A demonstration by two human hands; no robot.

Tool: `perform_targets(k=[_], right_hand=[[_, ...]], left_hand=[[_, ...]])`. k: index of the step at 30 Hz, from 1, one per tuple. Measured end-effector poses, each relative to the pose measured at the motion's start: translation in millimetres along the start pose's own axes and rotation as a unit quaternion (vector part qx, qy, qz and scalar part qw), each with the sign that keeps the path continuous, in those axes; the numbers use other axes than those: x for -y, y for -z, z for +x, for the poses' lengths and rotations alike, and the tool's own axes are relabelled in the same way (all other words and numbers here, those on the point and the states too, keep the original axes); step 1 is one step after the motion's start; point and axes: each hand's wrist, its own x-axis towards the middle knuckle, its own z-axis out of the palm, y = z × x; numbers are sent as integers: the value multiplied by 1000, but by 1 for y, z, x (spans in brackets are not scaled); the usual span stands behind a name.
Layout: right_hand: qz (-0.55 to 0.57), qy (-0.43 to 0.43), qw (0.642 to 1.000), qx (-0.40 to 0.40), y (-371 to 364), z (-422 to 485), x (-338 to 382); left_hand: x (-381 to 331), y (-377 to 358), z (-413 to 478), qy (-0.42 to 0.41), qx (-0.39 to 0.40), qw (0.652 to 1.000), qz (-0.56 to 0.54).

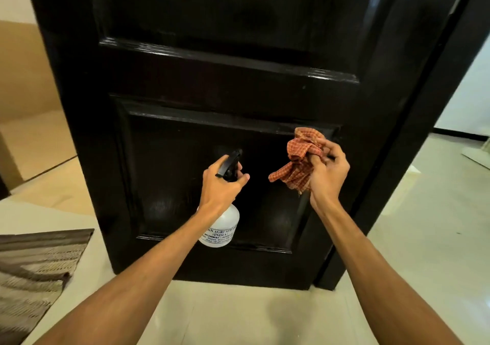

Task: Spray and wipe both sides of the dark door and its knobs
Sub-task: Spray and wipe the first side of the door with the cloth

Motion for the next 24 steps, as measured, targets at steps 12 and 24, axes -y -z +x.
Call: perform_targets(k=[12,24], right_hand=[[-112,91,987,-69,90,54,8],[-319,379,860,126,69,91,-34]], left_hand=[[-15,-93,-16,0,39,999,38],[-16,-161,1,-19,40,999,13]])
